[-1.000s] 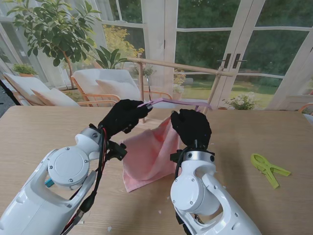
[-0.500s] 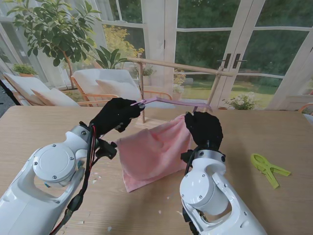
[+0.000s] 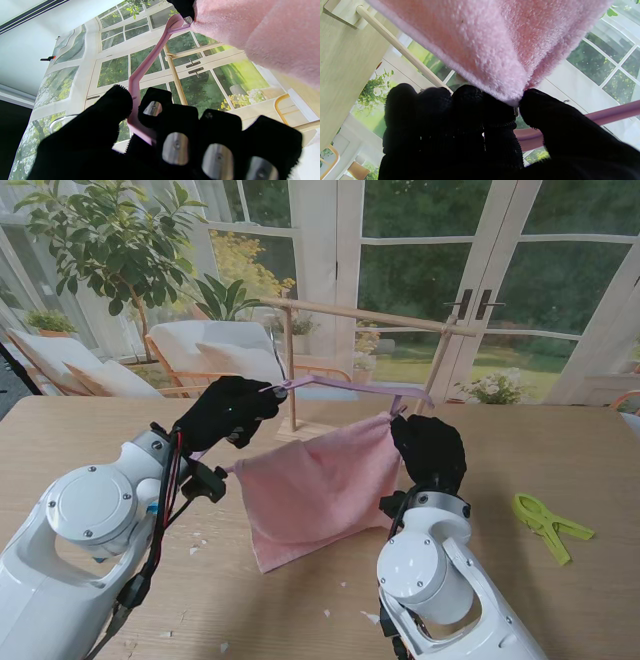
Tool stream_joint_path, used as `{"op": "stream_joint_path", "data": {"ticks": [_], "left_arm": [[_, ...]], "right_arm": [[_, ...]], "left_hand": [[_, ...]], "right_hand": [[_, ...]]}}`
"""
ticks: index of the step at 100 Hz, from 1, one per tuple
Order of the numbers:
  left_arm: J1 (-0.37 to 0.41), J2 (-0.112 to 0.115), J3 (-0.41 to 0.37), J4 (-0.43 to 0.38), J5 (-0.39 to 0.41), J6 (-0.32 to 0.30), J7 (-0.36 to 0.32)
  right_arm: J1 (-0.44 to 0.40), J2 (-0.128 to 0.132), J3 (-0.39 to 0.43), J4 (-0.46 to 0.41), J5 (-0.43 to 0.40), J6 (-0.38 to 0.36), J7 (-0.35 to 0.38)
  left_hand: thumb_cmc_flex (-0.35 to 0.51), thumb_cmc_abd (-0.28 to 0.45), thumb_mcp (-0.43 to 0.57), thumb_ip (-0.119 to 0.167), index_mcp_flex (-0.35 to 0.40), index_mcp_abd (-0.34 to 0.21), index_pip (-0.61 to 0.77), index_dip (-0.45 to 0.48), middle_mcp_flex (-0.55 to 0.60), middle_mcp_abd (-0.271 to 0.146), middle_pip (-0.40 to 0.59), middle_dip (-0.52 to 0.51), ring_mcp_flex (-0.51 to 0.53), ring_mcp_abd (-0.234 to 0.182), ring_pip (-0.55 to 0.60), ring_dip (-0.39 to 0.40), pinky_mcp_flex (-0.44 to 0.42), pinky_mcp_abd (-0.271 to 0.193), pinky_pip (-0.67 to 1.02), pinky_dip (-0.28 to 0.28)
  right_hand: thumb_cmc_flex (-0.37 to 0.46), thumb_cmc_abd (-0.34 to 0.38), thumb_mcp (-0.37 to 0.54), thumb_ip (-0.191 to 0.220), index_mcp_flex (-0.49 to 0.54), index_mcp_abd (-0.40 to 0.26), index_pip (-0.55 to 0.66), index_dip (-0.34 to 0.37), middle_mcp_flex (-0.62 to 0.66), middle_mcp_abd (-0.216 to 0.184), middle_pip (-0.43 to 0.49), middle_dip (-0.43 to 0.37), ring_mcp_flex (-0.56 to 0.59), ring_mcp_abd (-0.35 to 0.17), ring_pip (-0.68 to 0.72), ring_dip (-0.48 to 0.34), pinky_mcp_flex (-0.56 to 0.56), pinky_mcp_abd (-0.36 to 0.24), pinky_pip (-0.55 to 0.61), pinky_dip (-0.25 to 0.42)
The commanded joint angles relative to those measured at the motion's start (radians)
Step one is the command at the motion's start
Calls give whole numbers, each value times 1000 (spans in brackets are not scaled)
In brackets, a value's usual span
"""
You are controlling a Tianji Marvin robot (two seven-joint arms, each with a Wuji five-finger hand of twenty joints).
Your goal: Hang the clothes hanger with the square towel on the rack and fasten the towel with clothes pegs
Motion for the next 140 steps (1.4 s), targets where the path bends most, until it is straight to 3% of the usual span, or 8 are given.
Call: {"op": "stream_joint_path", "data": {"ticks": [1,18,38,65,86,101,114,140], "left_arm": [[-4,-3,-7,-16,-6,9,-16],[-8,-3,-17,-21,-7,17,-20],[-28,-3,-19,-24,-9,31,-21],[-68,3,-20,-15,10,34,-45],[-101,19,-45,16,13,-15,-114],[-123,24,-59,35,-23,-28,-153],[-136,30,-64,45,-41,-44,-185],[-141,36,-75,56,-75,-64,-224]], "right_arm": [[-12,-1,0,5,-5,-8,19],[-19,7,1,11,-20,-30,26],[-49,25,9,0,-63,-54,49],[-121,46,46,-32,-107,-113,57],[-164,57,108,-46,-112,-149,71],[-172,68,129,-38,-109,-164,113],[-165,81,134,-26,-125,-174,162],[-149,107,134,-17,-147,-187,264]], "left_hand": [[-14,-4,33,12,122,33,42,34,5,-57,95,1,28,-29,143,49,14,16,271,46],[-11,-2,29,12,119,33,41,35,5,-59,96,0,28,-32,143,50,14,16,271,47],[-7,0,23,12,118,34,41,37,5,-59,96,-1,28,-32,143,50,14,16,271,47],[-6,-5,21,14,118,33,43,39,5,-63,97,-2,28,-37,143,51,14,16,271,48],[-13,-8,25,16,120,28,46,38,5,-68,100,-3,28,-43,144,51,15,15,271,49],[-17,-8,29,15,120,27,47,38,4,-70,100,-4,28,-44,145,50,16,12,271,49],[-21,-7,31,15,117,22,48,38,4,-71,101,-4,28,-48,146,51,17,9,271,49],[-25,-7,32,15,118,18,51,38,4,-74,102,-3,28,-51,147,50,18,4,271,48]], "right_hand": [[-49,14,2,-13,-31,7,-39,-36,-43,43,-38,-19,-53,25,-47,-10,-41,-46,10,625],[-170,-15,-51,-25,-190,63,-253,-195,-242,53,-222,-115,-254,28,-275,-66,-165,-24,-138,627],[-221,-1,-163,-28,-370,102,-477,-379,-442,39,-410,-244,-434,13,-520,-138,-288,15,-373,603],[-216,21,-219,-23,-453,73,-524,-430,-491,20,-482,-301,-470,6,-610,-164,-322,28,-473,583],[-63,40,-234,-7,-478,5,-510,-431,-499,1,-521,-331,-486,3,-665,-178,-356,24,-554,575],[40,25,-73,-12,-502,-69,-506,-441,-520,-34,-555,-351,-506,-10,-712,-194,-380,8,-613,574],[137,-30,-1,-32,-556,-135,-531,-463,-555,-81,-580,-362,-529,-28,-752,-208,-396,-8,-654,568],[161,-168,64,-83,-679,-204,-625,-523,-652,-137,-611,-378,-585,-57,-815,-224,-420,-39,-733,580]]}}
